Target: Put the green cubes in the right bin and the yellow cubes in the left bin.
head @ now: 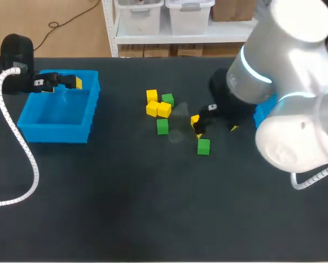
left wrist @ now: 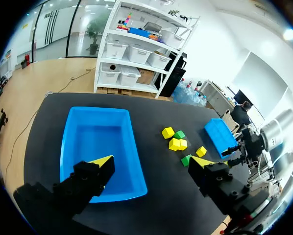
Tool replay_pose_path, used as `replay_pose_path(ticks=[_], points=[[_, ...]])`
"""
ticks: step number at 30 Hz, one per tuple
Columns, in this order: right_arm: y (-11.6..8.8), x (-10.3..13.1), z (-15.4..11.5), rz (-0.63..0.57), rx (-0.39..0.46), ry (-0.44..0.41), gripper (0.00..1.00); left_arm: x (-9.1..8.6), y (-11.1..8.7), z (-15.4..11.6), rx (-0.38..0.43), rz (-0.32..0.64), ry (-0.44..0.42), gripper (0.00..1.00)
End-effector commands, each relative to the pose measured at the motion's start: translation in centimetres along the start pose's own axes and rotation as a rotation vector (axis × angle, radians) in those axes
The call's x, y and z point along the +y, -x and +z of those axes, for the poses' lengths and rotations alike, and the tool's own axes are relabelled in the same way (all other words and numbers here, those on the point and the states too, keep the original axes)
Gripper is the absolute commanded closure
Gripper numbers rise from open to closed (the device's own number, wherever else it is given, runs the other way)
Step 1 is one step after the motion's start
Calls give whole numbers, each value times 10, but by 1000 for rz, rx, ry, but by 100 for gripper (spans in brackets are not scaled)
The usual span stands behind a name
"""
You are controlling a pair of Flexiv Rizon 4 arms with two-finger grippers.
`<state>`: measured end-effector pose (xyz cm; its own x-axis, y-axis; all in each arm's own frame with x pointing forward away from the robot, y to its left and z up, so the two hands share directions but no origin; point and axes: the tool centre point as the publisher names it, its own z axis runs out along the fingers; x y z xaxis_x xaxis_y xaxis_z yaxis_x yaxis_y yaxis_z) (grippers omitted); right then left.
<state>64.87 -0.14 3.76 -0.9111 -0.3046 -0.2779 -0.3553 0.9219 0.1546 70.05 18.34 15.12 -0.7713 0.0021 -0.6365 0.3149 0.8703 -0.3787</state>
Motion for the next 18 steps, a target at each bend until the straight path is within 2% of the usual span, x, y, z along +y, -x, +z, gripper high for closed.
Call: replay_pose_path(ticks=[1, 10, 18], points=[[2, 5, 17, -7, 18, -19, 0, 1, -1, 0, -6, 1, -7, 0], [-2, 2, 42, 30, 80, -121, 0, 1, -1, 0, -6, 1, -7, 0], [3, 6, 53, 61, 98, -160, 0, 1, -1, 0, -6, 1, -7, 0]])
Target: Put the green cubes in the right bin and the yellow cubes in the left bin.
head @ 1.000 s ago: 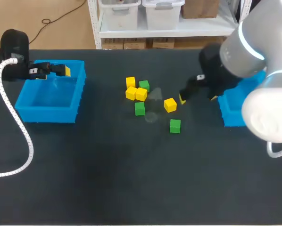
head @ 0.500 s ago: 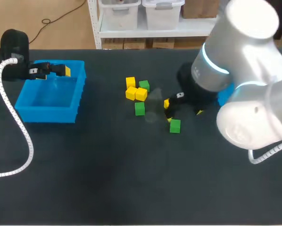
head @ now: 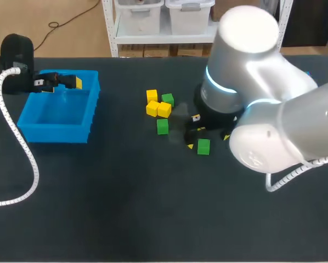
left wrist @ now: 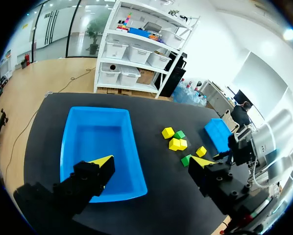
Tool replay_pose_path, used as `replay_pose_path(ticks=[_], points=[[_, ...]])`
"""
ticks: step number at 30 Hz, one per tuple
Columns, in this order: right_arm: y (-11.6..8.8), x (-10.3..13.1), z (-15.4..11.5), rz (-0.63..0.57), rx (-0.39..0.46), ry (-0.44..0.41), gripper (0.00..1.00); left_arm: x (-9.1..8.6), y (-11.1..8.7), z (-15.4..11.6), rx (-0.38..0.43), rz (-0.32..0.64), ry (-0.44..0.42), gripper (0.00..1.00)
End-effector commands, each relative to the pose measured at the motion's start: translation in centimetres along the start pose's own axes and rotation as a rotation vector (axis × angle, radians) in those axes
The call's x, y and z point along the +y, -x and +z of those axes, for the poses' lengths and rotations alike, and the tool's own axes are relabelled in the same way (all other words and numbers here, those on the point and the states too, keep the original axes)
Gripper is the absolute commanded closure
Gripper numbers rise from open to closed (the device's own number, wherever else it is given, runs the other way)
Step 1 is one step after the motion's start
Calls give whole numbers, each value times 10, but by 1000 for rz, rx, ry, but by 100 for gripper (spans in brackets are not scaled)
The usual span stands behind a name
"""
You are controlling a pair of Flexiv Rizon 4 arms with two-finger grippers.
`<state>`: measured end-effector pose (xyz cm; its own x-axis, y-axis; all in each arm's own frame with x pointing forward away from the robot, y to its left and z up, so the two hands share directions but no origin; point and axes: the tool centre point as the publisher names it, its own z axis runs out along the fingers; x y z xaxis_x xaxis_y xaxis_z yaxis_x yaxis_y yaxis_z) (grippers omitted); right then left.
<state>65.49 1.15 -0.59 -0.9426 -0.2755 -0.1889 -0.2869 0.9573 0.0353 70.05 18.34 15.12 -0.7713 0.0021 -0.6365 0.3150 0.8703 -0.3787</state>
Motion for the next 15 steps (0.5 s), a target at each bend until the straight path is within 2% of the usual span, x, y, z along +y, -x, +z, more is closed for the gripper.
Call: replay_pose_path(ticks=[1, 2, 4, 15], points=[[6, 4, 7, 26, 10, -31, 21, 1, -1, 0, -6, 1, -7, 0], [6, 4, 7, 27, 10, -37, 53, 1, -1, 0, -6, 1, -7, 0], [7, 3, 8, 50, 17, -54, 99, 1, -1, 0, -6, 1, -7, 0], [7, -2, 6, 82, 29, -67, 100, 1, -1, 0, -6, 1, -7, 0]])
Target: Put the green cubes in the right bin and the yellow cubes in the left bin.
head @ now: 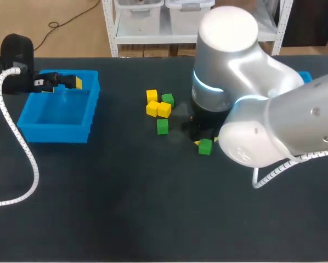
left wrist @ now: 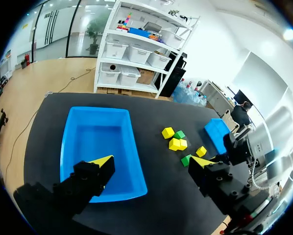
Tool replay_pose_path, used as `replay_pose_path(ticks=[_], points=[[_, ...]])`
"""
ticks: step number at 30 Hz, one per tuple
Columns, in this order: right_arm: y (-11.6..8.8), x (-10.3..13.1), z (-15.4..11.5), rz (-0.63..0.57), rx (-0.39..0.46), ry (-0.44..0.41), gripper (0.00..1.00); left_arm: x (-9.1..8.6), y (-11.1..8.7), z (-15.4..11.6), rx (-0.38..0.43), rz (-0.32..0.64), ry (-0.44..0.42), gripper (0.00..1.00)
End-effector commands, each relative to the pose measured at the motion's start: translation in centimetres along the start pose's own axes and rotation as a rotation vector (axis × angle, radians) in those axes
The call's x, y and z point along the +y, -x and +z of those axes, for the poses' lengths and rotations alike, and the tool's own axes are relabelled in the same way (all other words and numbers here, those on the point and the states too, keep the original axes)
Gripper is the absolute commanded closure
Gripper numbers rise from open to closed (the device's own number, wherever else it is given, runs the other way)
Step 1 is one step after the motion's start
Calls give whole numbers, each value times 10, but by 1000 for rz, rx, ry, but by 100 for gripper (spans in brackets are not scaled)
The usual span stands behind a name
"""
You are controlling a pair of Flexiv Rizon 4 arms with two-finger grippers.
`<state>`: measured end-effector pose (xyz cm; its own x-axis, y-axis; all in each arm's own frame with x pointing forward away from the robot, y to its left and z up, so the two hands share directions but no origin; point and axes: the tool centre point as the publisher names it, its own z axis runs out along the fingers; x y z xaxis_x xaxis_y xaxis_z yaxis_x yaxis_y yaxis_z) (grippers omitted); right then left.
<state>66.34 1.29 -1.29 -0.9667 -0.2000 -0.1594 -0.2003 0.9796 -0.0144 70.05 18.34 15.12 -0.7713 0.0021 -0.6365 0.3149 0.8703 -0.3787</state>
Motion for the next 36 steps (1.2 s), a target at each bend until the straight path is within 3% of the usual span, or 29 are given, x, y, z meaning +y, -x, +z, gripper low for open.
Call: replay_pose_path(ticks=[1, 12, 13, 14, 15, 23, 30, 31, 32, 33, 36], points=[[0, -1, -3, 4, 1, -4, 100, 1, -1, 0, -6, 1, -7, 0], [6, -8, -21, -49, -61, -13, 100, 1, -1, 0, -6, 1, -7, 0], [6, -8, -21, -51, -55, -13, 94, 1, -1, 0, -6, 1, -7, 0], [6, -8, -21, -57, -54, -12, 60, 1, -1, 0, -6, 1, -7, 0], [5, -7, -23, -63, -59, -14, 0, 1, -1, 0, -6, 1, -7, 0], [-1, -11, -44, -135, -68, -5, 0, 1, -1, 0, -6, 1, -7, 0], [0, -14, -46, -183, -102, -44, 0, 1, -1, 0, -6, 1, -7, 0], [0, -14, -45, -171, -107, -30, 13, 1, -1, 0, -6, 1, -7, 0], [-1, -15, -45, -159, -103, -20, 69, 1, -1, 0, -6, 1, -7, 0], [-1, -15, -46, -166, -105, -13, 100, 1, -1, 0, -6, 1, -7, 0], [-4, -14, -47, -188, -95, -7, 100, 1, -1, 0, -6, 1, -7, 0]])
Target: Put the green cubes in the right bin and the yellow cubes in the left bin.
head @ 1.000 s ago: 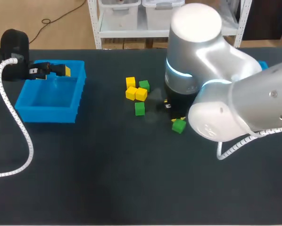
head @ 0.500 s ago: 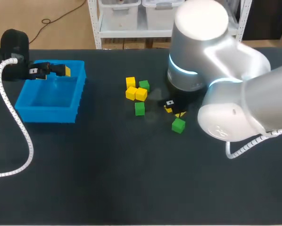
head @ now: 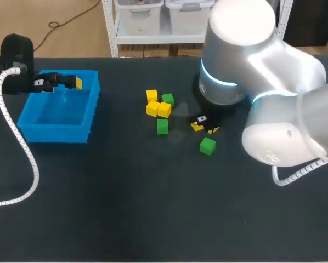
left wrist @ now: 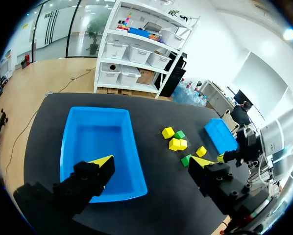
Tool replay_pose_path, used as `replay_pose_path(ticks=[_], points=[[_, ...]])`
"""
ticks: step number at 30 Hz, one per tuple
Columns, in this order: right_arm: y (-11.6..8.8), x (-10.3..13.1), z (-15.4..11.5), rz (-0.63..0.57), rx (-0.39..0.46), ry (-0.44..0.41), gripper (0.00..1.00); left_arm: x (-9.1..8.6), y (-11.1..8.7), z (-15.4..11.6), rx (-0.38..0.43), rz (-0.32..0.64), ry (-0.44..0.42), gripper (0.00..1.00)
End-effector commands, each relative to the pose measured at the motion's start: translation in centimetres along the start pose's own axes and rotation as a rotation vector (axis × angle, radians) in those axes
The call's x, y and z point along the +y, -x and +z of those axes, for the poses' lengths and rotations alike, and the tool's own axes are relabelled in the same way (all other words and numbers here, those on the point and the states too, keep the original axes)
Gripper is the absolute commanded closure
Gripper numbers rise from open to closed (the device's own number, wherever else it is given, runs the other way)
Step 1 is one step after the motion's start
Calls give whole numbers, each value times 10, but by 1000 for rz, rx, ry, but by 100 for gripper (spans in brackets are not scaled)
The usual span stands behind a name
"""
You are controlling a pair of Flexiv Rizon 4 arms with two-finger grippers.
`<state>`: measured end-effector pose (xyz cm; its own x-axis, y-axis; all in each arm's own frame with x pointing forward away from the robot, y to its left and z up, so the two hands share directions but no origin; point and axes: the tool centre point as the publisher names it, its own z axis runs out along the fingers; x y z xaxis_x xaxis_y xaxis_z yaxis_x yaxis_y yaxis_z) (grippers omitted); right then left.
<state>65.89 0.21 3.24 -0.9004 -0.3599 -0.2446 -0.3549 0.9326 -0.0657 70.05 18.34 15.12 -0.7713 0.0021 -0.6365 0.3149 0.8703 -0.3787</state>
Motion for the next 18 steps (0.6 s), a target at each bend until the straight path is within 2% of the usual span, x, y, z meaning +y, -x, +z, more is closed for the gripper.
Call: replay_pose_path(ticks=[1, 2, 3, 4, 5, 10, 18], points=[[-6, -2, -3, -28, -3, 4, 100, 1, -1, 0, -6, 1, -7, 0], [-7, -2, -4, -40, 6, 0, 100, 1, -1, 0, -6, 1, -7, 0], [-7, -2, -4, -52, 7, -8, 82, 1, -1, 0, -6, 1, -7, 0], [-8, -2, -5, -60, 8, -16, 16, 1, -1, 0, -6, 1, -7, 0], [-10, -3, -6, -70, 15, -11, 0, 1, -1, 0, -6, 1, -7, 0], [-13, -5, -11, -103, 19, -8, 0, 1, -1, 0, -6, 1, -7, 0], [-8, -6, -17, -119, -6, -6, 0, 1, -1, 0, -6, 1, -7, 0]])
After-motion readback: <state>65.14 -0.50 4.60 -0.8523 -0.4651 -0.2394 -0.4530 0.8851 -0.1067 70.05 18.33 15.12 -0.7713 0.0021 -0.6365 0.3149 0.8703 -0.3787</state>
